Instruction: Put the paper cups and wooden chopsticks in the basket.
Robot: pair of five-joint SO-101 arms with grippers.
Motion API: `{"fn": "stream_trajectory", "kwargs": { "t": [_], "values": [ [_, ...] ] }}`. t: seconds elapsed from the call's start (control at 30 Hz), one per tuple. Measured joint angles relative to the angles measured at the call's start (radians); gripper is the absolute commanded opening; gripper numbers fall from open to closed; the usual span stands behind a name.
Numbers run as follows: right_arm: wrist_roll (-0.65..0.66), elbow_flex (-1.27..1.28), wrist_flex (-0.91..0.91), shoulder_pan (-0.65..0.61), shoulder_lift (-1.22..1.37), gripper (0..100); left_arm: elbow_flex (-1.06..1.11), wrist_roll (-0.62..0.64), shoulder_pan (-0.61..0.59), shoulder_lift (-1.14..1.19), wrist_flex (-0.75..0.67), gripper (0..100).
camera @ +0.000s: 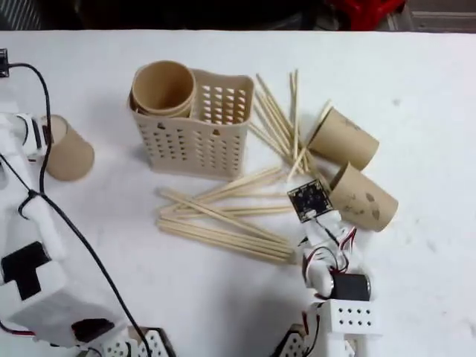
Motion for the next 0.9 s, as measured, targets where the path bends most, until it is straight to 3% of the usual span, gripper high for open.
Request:
{"fn": "stream_trajectory", "kwargs": {
  "t": [0.27,0.57,0.73,0.9],
  "values": [
    [0.0,0.0,0.0,0.0,0.0,9.1,-0.017,-0.015,-0.035,0.057,-0.028,21],
    [0.0,0.0,0.0,0.0,0.0,9.1,0.005,-0.218,-0.275,0.02,0.127,21],
    [0.0,0.0,0.0,0.0,0.0,9.1,0.009,-0.315,-0.325,0.014,0.198,21],
    [0.0,0.0,0.0,0.0,0.0,9.1,0.009,-0.33,-0.365,-0.068,0.224,21]
  ]
}}
